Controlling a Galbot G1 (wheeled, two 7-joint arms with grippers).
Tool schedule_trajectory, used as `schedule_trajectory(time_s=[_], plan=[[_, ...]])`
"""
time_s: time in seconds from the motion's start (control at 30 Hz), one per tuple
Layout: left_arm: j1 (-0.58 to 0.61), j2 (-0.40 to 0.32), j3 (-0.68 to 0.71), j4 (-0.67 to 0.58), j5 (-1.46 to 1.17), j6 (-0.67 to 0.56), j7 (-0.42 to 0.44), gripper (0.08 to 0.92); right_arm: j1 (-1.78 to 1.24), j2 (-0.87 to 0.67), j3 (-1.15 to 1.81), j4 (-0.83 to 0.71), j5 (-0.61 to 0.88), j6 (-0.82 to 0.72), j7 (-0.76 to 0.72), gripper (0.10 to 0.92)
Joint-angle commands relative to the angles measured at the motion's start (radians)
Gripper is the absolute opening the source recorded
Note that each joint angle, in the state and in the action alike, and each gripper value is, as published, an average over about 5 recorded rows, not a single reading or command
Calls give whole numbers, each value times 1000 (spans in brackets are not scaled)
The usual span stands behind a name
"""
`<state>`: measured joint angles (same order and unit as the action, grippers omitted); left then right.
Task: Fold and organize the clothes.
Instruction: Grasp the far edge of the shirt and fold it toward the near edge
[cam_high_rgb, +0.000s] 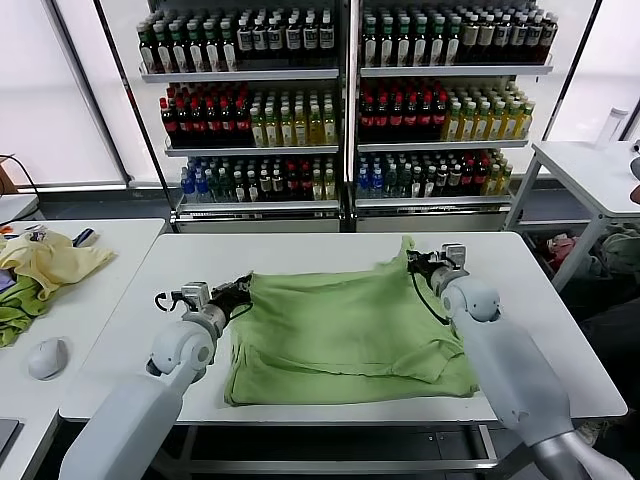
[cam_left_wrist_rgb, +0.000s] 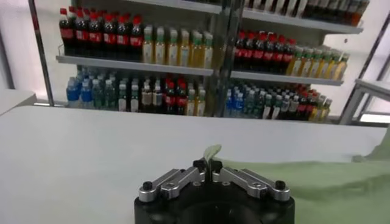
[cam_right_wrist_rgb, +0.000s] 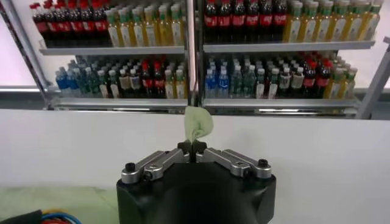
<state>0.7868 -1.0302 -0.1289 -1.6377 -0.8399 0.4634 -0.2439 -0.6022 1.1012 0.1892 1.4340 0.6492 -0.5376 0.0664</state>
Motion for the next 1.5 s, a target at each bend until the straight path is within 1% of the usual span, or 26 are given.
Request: schedule_trajectory(time_s=[0.03,0.27,0.47,0.63,0.87,0.93,1.03,1.13,1.23,1.37,1.5], plan=[[117,48,-31,-157,-43,15,8,105,-249,-105,137,337,33,-15,10,121],[175,81,-41,-192,-18,46,11,105,-468,-143,261,477,43,-23,26,121],[227,88,-37,-206,21,76,17,105,-584,-115,307,537,39,-35,53,121],[250,88,-25,-192,78,96,23,105,-618,-89,308,535,30,-38,63,121],[242,74,-16,-159,134,93,31,112,-600,-58,269,481,26,-41,85,121],[243,68,-17,-164,141,87,30,145,-597,-53,262,472,16,-41,86,127],[257,58,-23,-181,164,75,19,225,-602,-50,259,471,-19,-41,81,180],[292,41,-41,-216,205,59,-5,311,-616,-50,267,488,-39,-40,79,263],[342,8,-73,-263,261,41,-46,398,-634,-49,281,513,-42,-40,78,349],[416,-63,-114,-311,333,19,-92,510,-657,-49,300,540,-46,-39,76,470],[460,-131,-135,-308,346,-2,-114,623,-668,-49,306,551,-46,-31,76,583]])
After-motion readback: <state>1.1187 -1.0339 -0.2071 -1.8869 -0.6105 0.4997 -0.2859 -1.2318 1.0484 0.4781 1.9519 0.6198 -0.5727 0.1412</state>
